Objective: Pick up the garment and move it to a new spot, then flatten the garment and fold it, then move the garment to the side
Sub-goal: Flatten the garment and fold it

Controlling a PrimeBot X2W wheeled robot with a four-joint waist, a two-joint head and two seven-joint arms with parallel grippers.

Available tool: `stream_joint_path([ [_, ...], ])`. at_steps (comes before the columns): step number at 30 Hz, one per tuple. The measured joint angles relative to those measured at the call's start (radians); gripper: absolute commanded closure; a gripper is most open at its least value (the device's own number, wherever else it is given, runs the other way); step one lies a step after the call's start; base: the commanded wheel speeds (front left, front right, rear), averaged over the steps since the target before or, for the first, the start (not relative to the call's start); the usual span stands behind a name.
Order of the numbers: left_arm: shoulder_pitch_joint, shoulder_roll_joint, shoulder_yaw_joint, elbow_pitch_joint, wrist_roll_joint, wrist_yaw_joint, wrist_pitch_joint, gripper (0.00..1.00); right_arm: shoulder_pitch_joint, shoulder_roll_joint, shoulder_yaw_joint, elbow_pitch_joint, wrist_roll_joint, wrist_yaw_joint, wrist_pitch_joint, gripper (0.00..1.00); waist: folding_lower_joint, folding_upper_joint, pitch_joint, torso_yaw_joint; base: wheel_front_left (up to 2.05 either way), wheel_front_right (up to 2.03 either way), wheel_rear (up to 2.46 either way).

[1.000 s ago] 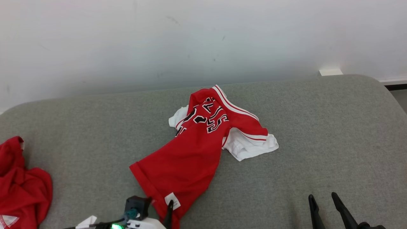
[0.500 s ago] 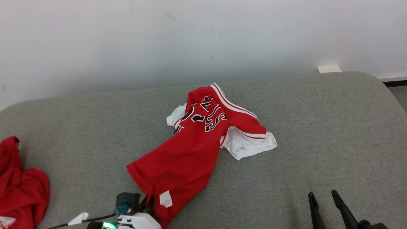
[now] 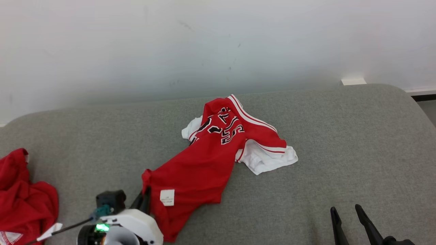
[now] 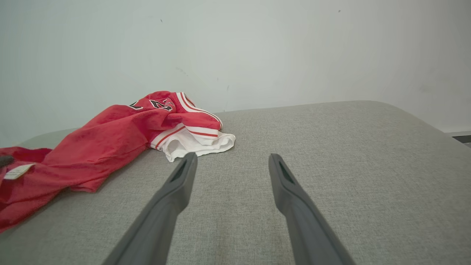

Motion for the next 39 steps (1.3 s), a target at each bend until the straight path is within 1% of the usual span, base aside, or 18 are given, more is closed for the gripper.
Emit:
stream_joint_path([
  [1, -0.009, 0.004, 0.01, -0.012, -0.009, -0.007, 0.001, 1.0, 0.0, -0.001, 0.001, 0.002, 0.0, 0.0, 0.0, 0.0, 0.0, 0.0, -0.003, 0.0, 0.0, 0.0, 0.0],
  [4, -0.07, 0.039, 0.02, -0.039, 0.002, -0.003, 0.011, 1.0, -0.001, -0.002, 0.013, 0.006, 0.0, 0.0, 0.0, 0.0, 0.0, 0.0, -0.008, -0.008, 0.0, 0.0, 0.0],
  [5, -0.096, 0.043, 0.024, -0.046, 0.002, -0.004, 0.014, 1.0, -0.003, -0.003, 0.019, 0.009, 0.0, 0.0, 0.0, 0.0, 0.0, 0.0, -0.009, -0.013, 0.0, 0.0, 0.0],
  [10, -0.249, 0.07, 0.029, -0.053, 0.018, -0.025, 0.038, 1.0, -0.024, -0.007, 0.039, 0.012, 0.003, 0.0, 0.0, 0.0, 0.0, 0.0, -0.01, -0.051, 0.0, 0.0, 0.0],
  [15, -0.427, 0.131, 0.015, -0.019, 0.091, -0.042, 0.035, 1.0, -0.042, -0.009, 0.044, 0.017, 0.007, 0.0, 0.0, 0.0, 0.0, 0.0, -0.003, -0.105, 0.0, 0.0, 0.0],
  [16, -0.453, 0.138, 0.011, -0.012, 0.101, -0.051, 0.026, 1.0, -0.044, -0.01, 0.043, 0.019, 0.007, 0.0, 0.0, 0.0, 0.0, 0.0, -0.002, -0.116, 0.0, 0.0, 0.0],
  [20, -0.526, 0.148, 0.01, 0.008, 0.116, -0.082, -0.012, 1.0, -0.042, -0.008, 0.04, 0.024, 0.009, 0.0, 0.0, 0.0, 0.0, 0.0, 0.001, -0.15, 0.0, 0.0, 0.0],
  [23, -0.54, 0.146, 0.012, 0.007, 0.116, -0.102, -0.041, 1.0, -0.034, -0.008, 0.033, 0.025, 0.009, 0.0, 0.0, 0.0, -0.0001, 0.0001, -0.004, -0.154, 0.0, 0.0, 0.0],
  [27, -0.487, 0.132, 0.018, -0.031, 0.092, -0.112, -0.065, 1.0, -0.017, -0.007, 0.01, 0.025, 0.009, 0.0, 0.0, 0.0, 0.0, 0.0, -0.011, -0.133, 0.0, 0.0, 0.0],
  [29, -0.429, 0.124, 0.019, -0.067, 0.084, -0.119, -0.076, 1.0, -0.014, -0.008, 0.003, 0.022, 0.009, 0.0, 0.0, 0.0, 0.0, 0.0, -0.014, -0.115, 0.0, 0.0, 0.0],
  [32, -0.318, 0.114, 0.024, -0.146, 0.064, -0.111, -0.084, 1.0, -0.002, -0.012, -0.005, 0.019, 0.007, 0.0, 0.0, 0.0, -0.0001, 0.0, -0.021, -0.082, 0.0, 0.0, 0.0],
  [35, -0.177, 0.107, 0.027, -0.228, 0.049, -0.086, -0.087, 1.0, 0.0, -0.016, -0.008, 0.016, 0.006, 0.0, 0.0, 0.0, -0.0001, 0.0, -0.027, -0.046, 0.0, 0.0, 0.0],
  [36, -0.177, 0.107, 0.027, -0.228, 0.049, -0.086, -0.087, 1.0, 0.0, -0.016, -0.008, 0.016, 0.006, 0.0, 0.0, 0.0, -0.0001, 0.0, -0.027, -0.046, 0.0, 0.0, 0.0],
  [37, -0.071, 0.106, 0.033, -0.272, 0.033, -0.066, -0.088, 1.0, 0.002, -0.015, -0.007, 0.012, 0.006, 0.0, 0.0, 0.0, -0.0001, 0.0, -0.031, -0.024, 0.0, 0.0, 0.0],
  [39, 0.037, 0.096, 0.035, -0.309, 0.02, -0.048, -0.091, 1.0, 0.006, -0.014, -0.01, 0.01, 0.006, 0.0, 0.0, 0.0, -0.0001, 0.0, -0.035, -0.002, 0.0, 0.0, 0.0],
])
